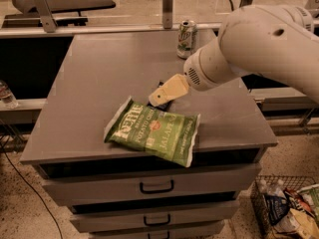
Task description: Move rxbar blueberry near green jalapeno chip bag
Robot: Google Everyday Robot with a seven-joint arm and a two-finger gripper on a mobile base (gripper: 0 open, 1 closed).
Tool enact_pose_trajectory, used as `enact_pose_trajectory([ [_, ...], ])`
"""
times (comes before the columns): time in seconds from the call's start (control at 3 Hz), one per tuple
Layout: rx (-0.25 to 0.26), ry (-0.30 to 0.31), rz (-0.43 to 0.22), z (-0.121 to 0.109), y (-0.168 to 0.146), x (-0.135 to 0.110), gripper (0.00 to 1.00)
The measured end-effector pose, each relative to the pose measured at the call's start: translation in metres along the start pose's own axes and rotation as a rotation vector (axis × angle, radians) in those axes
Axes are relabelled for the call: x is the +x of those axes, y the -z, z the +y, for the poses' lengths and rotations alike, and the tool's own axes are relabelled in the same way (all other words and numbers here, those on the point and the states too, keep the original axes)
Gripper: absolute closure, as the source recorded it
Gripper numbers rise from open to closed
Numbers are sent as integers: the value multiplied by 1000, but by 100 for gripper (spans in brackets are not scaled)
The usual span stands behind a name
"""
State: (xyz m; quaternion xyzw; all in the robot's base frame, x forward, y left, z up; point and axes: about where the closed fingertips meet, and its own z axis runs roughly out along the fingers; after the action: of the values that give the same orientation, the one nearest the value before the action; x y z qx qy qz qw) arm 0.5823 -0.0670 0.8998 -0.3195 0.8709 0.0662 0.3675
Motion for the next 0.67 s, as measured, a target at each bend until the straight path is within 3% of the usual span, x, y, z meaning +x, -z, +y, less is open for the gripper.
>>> enact_pose_trajectory([
  [0.33,84,-12,-87,-19,33,16,0],
  [0.67,120,-30,-176,-35,50,9,0],
])
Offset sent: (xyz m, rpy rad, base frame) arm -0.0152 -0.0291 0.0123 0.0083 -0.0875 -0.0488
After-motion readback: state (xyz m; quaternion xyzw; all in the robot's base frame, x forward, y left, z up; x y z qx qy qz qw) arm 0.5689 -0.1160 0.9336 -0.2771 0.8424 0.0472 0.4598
